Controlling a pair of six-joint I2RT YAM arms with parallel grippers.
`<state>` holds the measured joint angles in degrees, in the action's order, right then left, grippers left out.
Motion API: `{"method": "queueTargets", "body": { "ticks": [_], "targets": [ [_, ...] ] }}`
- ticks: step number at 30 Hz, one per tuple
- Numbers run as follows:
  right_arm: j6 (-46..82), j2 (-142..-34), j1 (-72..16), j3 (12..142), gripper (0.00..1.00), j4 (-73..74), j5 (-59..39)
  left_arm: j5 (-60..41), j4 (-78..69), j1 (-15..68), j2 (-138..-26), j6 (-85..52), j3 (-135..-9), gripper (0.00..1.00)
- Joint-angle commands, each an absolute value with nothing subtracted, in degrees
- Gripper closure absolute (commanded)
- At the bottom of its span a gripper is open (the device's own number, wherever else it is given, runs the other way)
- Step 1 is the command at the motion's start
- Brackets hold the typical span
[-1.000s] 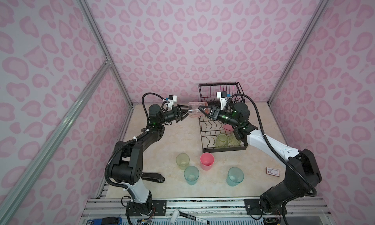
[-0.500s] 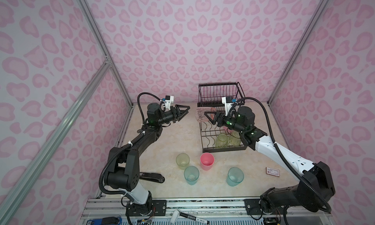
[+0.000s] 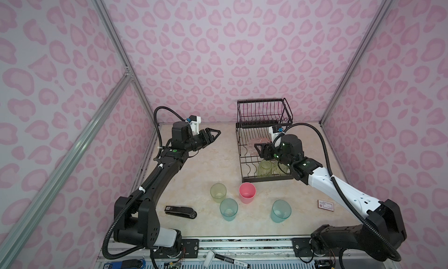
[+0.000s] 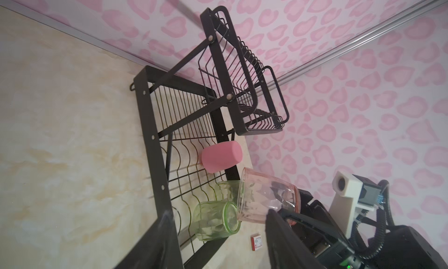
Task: Load the cups into the dish rack
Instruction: 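Open the left gripper off the clear pink cup while right lowers it into rack, then lower the clear pink cup into the lower tier and release with right gripper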
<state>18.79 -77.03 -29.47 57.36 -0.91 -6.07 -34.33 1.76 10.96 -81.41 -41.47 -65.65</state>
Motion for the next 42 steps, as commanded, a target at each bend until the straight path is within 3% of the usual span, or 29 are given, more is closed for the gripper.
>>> {"method": "queueTargets", "body": {
  "ticks": [1, 13, 42],
  "targets": [
    [16.96, -78.44, -29.52, 57.22, 0.41, -0.96, -0.28, -27.67, 9.03, 11.34, -78.56, -34.93, -67.65, 0.36],
    [15.39, -87.26, -29.52, 61.64, 0.42, -2.11, 7.51, -15.44, 18.34, 15.53, -72.47, -25.65, -68.75, 0.36],
    [16.18, -99.40, -30.41, 67.54, 0.43, -6.76, 14.12, -18.67, 16.61, 15.92, -71.99, -24.52, -67.06, 0.35]
  ]
}}
